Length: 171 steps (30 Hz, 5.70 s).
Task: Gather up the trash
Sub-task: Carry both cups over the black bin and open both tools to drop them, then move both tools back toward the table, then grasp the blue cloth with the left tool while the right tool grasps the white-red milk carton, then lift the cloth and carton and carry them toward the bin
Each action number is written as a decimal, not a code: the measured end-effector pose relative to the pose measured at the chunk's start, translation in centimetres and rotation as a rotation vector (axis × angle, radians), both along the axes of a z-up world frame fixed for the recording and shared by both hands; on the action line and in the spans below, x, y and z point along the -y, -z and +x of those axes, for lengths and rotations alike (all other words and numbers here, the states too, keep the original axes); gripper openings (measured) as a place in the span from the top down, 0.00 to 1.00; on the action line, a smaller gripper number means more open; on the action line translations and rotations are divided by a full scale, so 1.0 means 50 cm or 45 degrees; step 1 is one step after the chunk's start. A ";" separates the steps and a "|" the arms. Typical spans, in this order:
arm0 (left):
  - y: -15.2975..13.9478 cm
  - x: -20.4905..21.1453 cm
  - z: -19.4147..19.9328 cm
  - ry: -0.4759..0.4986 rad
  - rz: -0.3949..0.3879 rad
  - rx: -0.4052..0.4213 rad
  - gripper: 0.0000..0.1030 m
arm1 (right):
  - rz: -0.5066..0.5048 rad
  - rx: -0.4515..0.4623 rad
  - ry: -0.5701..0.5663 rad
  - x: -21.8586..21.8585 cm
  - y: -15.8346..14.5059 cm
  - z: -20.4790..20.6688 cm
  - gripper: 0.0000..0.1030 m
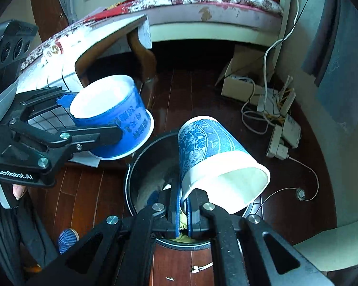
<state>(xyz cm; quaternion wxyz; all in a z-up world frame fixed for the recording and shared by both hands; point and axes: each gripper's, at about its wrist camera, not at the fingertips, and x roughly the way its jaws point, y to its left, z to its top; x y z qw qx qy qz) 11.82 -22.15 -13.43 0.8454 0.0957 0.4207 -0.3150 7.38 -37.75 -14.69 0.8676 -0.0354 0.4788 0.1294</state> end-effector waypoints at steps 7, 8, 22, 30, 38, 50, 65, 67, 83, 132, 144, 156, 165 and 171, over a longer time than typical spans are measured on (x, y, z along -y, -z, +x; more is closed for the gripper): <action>0.054 0.025 0.037 0.047 0.000 -0.136 0.23 | -0.026 -0.090 0.001 0.023 0.049 0.020 0.91; 0.063 0.025 0.041 0.029 0.006 -0.147 0.08 | -0.047 -0.116 0.039 0.032 0.061 0.027 0.57; 0.083 -0.014 0.036 -0.202 0.072 -0.044 0.01 | -0.164 -0.143 0.233 0.082 0.070 0.035 0.01; 0.062 -0.020 0.031 -0.239 0.079 0.007 0.01 | -0.179 -0.093 0.230 0.067 0.043 0.042 0.01; 0.012 -0.039 0.016 -0.279 0.058 0.066 0.01 | -0.163 -0.029 0.220 0.037 0.002 0.032 0.01; -0.120 -0.144 -0.007 -0.397 -0.007 0.241 0.01 | -0.056 0.172 0.208 -0.054 -0.113 0.055 0.01; -0.157 -0.367 0.012 -0.673 -0.006 0.307 0.01 | 0.019 0.306 0.022 -0.281 -0.195 0.122 0.01; -0.158 -0.408 0.012 -0.721 -0.002 0.306 0.01 | 0.025 0.329 -0.005 -0.318 -0.204 0.129 0.01; -0.175 -0.754 -0.001 -1.126 0.033 0.301 0.01 | -0.021 0.346 -0.274 -0.694 -0.207 0.275 0.01; -0.100 -0.891 0.300 -1.148 -0.007 0.041 0.37 | 0.133 0.141 -0.601 -0.931 -0.137 0.501 0.63; -0.102 -0.882 0.259 -1.111 -0.019 0.082 0.80 | 0.143 0.208 -0.636 -0.937 -0.162 0.460 0.63; -0.168 -0.835 0.155 -1.094 -0.002 0.214 0.80 | 0.171 0.295 -0.525 -0.858 -0.220 0.363 0.63; -0.189 -0.795 0.112 -1.072 -0.005 0.251 0.80 | 0.181 0.333 -0.473 -0.793 -0.250 0.310 0.63; -0.206 -0.757 0.075 -1.041 -0.017 0.281 0.80 | 0.201 0.394 -0.427 -0.733 -0.281 0.265 0.63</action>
